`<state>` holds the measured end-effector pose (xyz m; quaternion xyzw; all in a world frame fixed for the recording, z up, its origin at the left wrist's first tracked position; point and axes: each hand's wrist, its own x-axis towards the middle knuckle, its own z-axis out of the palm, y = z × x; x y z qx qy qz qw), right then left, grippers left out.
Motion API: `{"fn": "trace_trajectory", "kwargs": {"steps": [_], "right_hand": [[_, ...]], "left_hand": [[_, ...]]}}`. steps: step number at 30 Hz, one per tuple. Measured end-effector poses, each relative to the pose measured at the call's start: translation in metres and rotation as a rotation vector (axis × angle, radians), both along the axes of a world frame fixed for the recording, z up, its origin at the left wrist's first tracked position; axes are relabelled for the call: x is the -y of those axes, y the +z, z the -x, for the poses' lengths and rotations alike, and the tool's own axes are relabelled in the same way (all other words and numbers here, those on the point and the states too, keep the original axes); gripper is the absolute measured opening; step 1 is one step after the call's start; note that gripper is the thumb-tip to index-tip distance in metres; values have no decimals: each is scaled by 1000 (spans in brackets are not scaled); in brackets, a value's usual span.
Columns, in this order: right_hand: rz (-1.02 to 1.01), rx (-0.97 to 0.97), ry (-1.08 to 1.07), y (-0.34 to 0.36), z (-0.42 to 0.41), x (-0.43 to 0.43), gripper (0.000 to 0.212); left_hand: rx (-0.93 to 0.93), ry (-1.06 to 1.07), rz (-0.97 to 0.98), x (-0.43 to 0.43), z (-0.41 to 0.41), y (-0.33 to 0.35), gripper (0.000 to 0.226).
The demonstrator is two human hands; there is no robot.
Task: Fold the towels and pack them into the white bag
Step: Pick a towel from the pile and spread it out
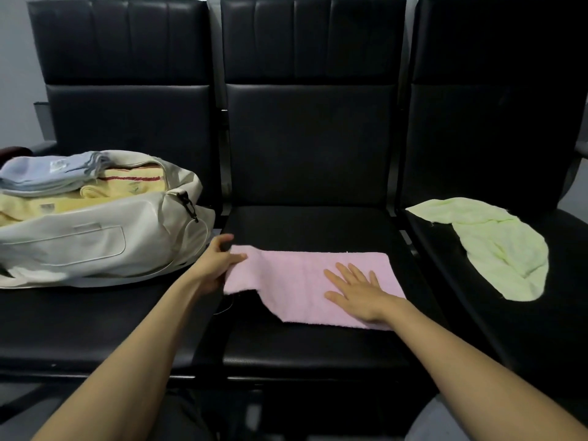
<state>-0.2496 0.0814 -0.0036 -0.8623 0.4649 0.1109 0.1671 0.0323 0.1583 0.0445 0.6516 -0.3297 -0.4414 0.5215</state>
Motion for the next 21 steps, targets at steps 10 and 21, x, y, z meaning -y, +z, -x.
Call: {"fn": "trace_trajectory", "kwargs": {"steps": [10,21], "right_hand": [[-380,985,-581,18,10,16,28],[-314,818,-869,33,44,22,66]], "left_hand": [[273,-435,145,26,127,19,43],[-240,-465,-16,50,182,0,50]]}}
